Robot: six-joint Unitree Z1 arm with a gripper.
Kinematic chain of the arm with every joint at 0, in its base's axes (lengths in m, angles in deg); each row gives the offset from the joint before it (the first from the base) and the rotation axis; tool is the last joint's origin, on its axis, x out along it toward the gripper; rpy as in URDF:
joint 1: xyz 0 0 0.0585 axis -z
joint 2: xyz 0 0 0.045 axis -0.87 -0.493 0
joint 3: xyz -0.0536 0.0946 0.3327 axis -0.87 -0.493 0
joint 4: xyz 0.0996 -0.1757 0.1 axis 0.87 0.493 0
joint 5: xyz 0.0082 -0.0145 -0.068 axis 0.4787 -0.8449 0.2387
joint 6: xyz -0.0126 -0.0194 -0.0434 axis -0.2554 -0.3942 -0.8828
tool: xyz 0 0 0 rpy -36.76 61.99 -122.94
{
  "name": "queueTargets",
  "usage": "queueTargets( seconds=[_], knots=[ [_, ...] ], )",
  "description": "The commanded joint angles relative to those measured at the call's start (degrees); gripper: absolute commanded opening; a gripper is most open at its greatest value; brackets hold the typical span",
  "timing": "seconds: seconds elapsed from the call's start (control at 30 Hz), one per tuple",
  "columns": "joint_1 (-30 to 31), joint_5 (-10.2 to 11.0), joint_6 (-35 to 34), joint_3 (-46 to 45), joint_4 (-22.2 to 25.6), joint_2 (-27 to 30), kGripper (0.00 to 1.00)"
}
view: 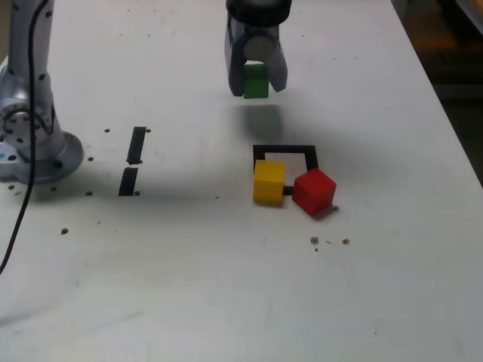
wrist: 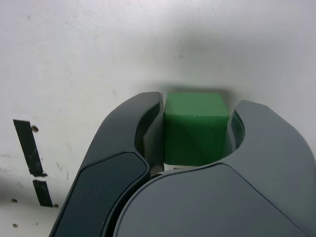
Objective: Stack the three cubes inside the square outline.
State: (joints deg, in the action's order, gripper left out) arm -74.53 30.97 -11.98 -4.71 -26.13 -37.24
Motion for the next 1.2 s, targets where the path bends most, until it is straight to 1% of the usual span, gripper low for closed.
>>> queueTargets(
  seconds=[0.0, 0.2, 0.27, 0.33, 0.43, 0.5, 0.6, 0.67, 0.7, 0.83, 1.0, 1.17],
  knots=[
    [-0.72, -0.12, 0.34, -0.86, -0.9, -0.22, 0.1],
    [-1.31, -0.74, 0.63, -2.33, -2.56, -0.56, 0.11],
    [-1.3, -1.29, 0.63, -2.67, -2.93, -0.63, 0.14],
    [-1.23, -1.79, 0.63, -2.93, -3.14, -0.7, 0.19],
    [-1.07, -2.26, 0.63, -3.34, -3.24, -0.78, 0.31],
    [-0.97, -2.41, 0.64, -3.78, -3.27, -0.8, 0.46],
    [-0.95, -2.48, 0.76, -4.39, -3.37, -0.7, 0.64],
    [-0.95, -2.46, 0.9, -4.76, -3.45, -0.56, 0.73],
    [-0.94, -2.44, 0.97, -4.93, -3.49, -0.47, 0.76],
    [-0.9, -2.44, 1.12, -5.67, -3.56, -0.1, 0.81],
    [-0.52, -2.23, 0.8, -6.37, -3.23, 0.65, 0.83],
    [2.09, -0.57, -0.85, -5.28, -1.0, 2.75, 0.83]
  ],
)
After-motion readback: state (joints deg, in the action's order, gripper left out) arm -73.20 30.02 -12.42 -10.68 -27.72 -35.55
